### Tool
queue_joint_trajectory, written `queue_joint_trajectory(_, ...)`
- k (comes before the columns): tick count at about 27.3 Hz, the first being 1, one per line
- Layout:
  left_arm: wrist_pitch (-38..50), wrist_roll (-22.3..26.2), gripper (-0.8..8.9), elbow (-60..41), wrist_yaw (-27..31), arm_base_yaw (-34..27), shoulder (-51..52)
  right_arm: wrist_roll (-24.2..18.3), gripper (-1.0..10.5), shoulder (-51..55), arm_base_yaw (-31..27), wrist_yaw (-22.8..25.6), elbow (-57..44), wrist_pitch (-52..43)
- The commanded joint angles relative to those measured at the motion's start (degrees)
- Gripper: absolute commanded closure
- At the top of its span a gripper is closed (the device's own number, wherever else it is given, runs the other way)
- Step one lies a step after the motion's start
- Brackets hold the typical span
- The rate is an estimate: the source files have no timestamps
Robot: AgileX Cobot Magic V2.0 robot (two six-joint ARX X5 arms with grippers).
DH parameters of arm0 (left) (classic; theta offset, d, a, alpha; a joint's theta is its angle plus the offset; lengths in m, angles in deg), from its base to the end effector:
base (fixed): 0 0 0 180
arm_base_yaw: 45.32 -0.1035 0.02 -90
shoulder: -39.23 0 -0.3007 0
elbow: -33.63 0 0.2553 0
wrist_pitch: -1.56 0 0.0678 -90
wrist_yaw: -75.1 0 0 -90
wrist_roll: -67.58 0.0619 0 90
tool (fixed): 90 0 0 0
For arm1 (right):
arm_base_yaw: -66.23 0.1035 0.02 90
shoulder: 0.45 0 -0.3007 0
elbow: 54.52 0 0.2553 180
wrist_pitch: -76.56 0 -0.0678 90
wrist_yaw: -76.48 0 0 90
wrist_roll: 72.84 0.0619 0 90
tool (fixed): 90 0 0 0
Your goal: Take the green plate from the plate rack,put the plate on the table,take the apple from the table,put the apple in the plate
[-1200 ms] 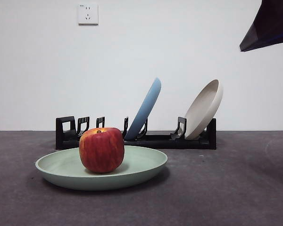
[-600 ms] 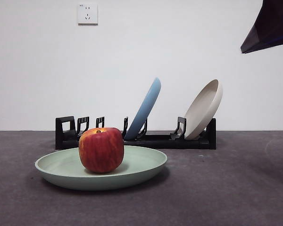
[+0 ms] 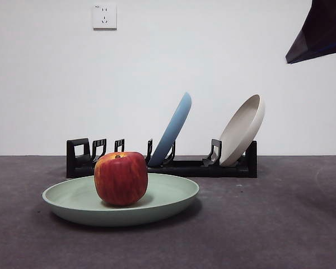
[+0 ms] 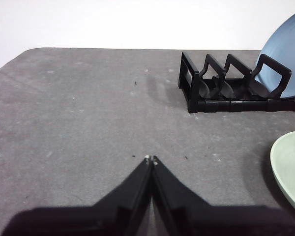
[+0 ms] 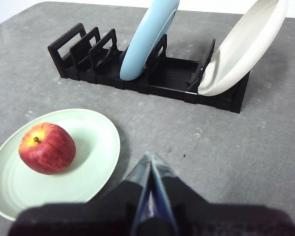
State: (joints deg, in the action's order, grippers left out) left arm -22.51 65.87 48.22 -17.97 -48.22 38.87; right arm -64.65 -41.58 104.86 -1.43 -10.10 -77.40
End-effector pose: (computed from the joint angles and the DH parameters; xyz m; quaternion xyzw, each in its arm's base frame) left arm 0.0945 0.0015 0.1460 -0.0193 0.0857 -0.0002 0.9961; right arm 0.1383 0.0940 0.2663 -0.0161 0.1938 0.2117 0.9578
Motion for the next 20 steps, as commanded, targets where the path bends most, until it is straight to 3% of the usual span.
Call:
queue_joint_trajectory(1,0.1,-0.4,8.16,-0.8,0.0,0.0,0.1,0.3,9.6,0.0,0.0,0.2,-0.4,0.1)
queue_joint_trajectory(3,0.1,-0.4,8.16,-0.8,0.0,0.0,0.1,0.2,9.6,0.9,-0.1,0.1,-0.4,0.2)
queue_joint_trajectory(4,0.1,-0.4,8.16,-0.8,0.0,0.0,0.1,-2.1,9.6,2.7,-1.2,1.8,-0.4,0.6)
queue_joint_trajectory(7,0.1,-0.4,8.16,-0.8,0.0,0.0,0.1,-5.1,9.6,8.5,-7.3,-0.2,-0.5,3.5)
queue_joint_trajectory(12,0.1,-0.4,8.16,-0.8,0.0,0.0,0.1,-6.4,9.6,19.2,-26.3,-12.7,-3.5,4.3)
queue_joint_trajectory(14,0.1,-0.4,8.16,-0.8,0.0,0.0,0.1,-6.6,9.6,23.3,-32.8,-15.5,-6.3,3.5)
queue_joint_trajectory(20,0.1,-0.4,8.16,-0.8,0.0,0.0,0.1,-6.5,9.6,31.5,-39.1,-16.2,-16.2,-2.8)
